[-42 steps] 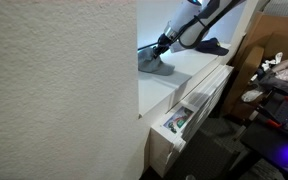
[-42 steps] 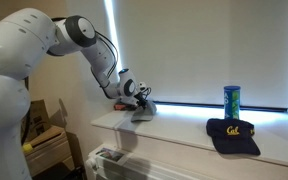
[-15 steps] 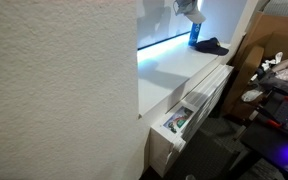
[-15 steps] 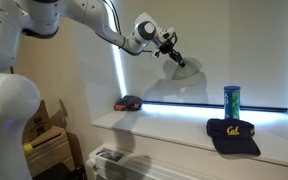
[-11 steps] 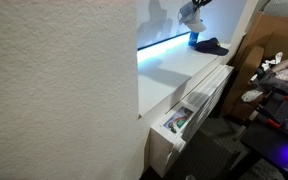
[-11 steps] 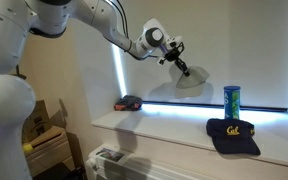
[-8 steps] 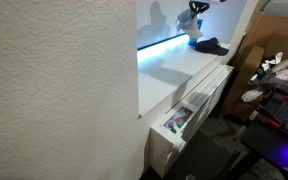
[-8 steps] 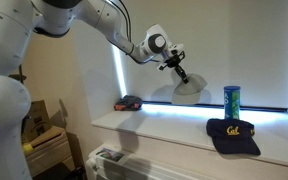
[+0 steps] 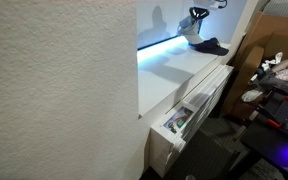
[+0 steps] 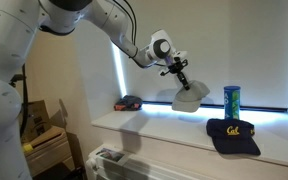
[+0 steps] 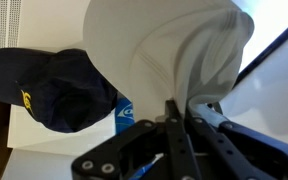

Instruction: Move the grey cap to the right and then back to the left

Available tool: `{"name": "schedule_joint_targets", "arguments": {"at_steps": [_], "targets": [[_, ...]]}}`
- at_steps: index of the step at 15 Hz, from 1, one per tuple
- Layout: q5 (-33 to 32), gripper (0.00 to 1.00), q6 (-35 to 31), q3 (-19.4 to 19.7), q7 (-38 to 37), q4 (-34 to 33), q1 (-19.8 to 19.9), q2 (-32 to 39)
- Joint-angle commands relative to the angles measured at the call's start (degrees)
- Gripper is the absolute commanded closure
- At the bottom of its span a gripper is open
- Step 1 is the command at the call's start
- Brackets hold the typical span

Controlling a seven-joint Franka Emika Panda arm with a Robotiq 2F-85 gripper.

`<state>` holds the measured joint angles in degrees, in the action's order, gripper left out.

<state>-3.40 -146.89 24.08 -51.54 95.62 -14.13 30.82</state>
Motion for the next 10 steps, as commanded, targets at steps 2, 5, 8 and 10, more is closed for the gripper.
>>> {"name": "schedule_joint_targets", "arguments": {"at_steps": [2, 5, 8, 10], "targets": [[-2.80, 0.64, 4.39, -3.83, -2.51, -1.50, 3.53, -0.50], [-3.77, 0.69, 2.06, -4.88, -2.43, -0.65, 4.38, -0.41], [-3.80, 0.58, 2.05, -5.18, -2.41, -0.65, 4.60, -0.39], [-3.80, 0.58, 2.05, -5.19, -2.41, -0.65, 4.60, -0.38]]}}
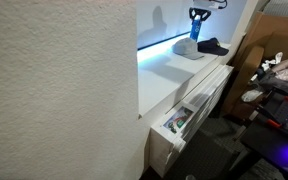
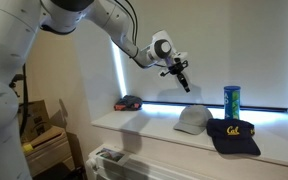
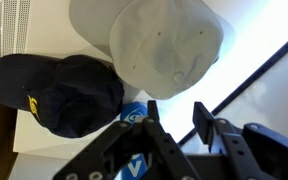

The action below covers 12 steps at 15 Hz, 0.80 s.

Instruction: Move the grey cap to the right and then back to the left

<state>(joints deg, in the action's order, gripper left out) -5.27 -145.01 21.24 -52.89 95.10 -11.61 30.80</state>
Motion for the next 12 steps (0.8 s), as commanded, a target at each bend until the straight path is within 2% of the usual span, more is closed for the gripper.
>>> {"name": "schedule_joint_targets", "arguments": {"at_steps": [1, 6, 7, 8, 12], "targets": [[-1.93, 0.58, 0.16, -2.35, -1.05, -0.13, 2.08, -0.37], [-1.94, 0.58, 0.16, -2.36, -1.05, -0.13, 2.08, -0.36], [-1.94, 0.33, 0.16, -2.36, -1.05, -0.13, 2.08, -0.37], [-2.64, 0.32, -0.64, -2.20, -1.52, 0.58, 1.41, -0.87], [-3.76, 0.06, 1.15, -3.09, -4.99, -2.81, 0.68, 2.48]]}}
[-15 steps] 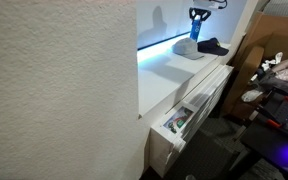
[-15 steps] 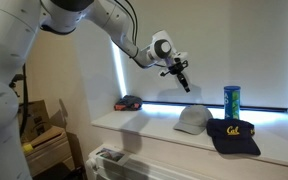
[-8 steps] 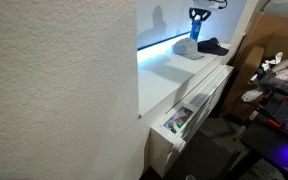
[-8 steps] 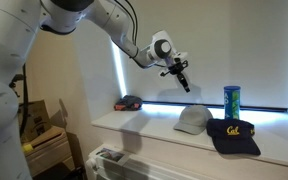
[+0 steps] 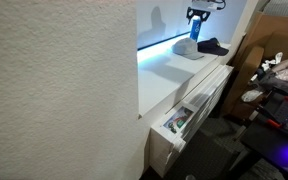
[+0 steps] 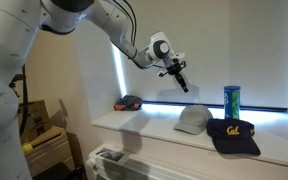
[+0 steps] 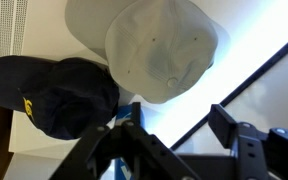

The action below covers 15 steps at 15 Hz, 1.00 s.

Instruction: Move the grey cap to the right and then back to the left

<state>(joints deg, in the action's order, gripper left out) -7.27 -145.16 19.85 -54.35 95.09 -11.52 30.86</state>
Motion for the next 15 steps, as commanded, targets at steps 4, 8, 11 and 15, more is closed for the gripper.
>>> {"name": "schedule_joint_targets", "arguments": {"at_steps": [4, 8, 11, 15], "targets": [[-3.35, 0.00, 2.94, -1.80, -10.98, -7.01, -0.82, 6.34], [-4.25, 0.00, 2.01, -2.82, -14.46, -6.78, -0.43, 6.73], [-5.23, 0.00, 1.75, -2.09, -17.79, -8.82, -1.01, 8.57], [0.14, 0.00, 1.34, -3.57, -19.03, -9.25, 3.66, 7.41]]}}
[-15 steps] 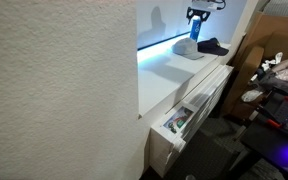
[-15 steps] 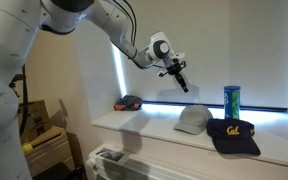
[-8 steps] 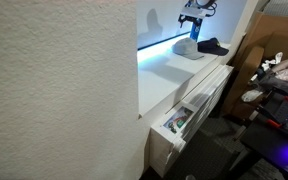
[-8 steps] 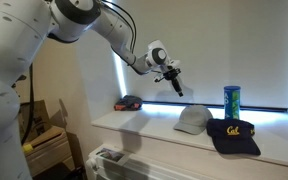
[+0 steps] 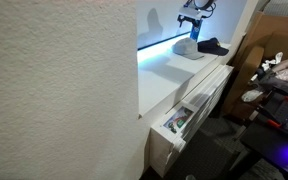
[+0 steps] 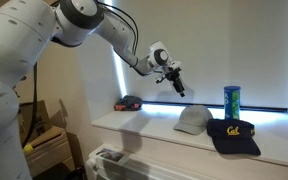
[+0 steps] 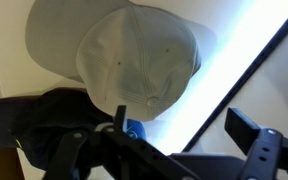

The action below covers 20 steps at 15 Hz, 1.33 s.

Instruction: Move the grey cap to the right and then back to the left

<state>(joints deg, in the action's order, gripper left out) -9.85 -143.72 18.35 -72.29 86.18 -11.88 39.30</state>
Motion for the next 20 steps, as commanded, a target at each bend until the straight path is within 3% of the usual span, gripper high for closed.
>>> {"name": "schedule_joint_targets", "arguments": {"at_steps": [1, 2, 3, 6, 9, 11, 12, 16, 20], "targets": [[4.62, 0.00, 0.98, -2.84, -0.67, -0.93, 5.77, -0.94], [6.46, 0.00, 2.22, -3.58, 0.25, -1.76, 7.44, -0.51], [3.23, 0.00, 0.44, -1.74, -1.06, -0.86, 4.62, -0.21], [4.97, 0.00, 0.53, -2.65, -0.61, -1.23, 7.34, -0.13], [11.56, 0.00, 8.87, -9.48, 7.70, -5.23, 12.49, 2.57], [14.95, 0.00, 14.73, -11.01, 13.67, -4.99, 16.47, 2.26], [12.01, 0.00, 10.14, -8.25, 7.60, -2.93, 11.45, 1.51], [12.35, 0.00, 10.66, -8.25, 8.28, -3.13, 11.98, 1.77], [11.89, 0.00, -5.72, -5.94, 4.38, -1.62, 11.32, 3.86]]}}
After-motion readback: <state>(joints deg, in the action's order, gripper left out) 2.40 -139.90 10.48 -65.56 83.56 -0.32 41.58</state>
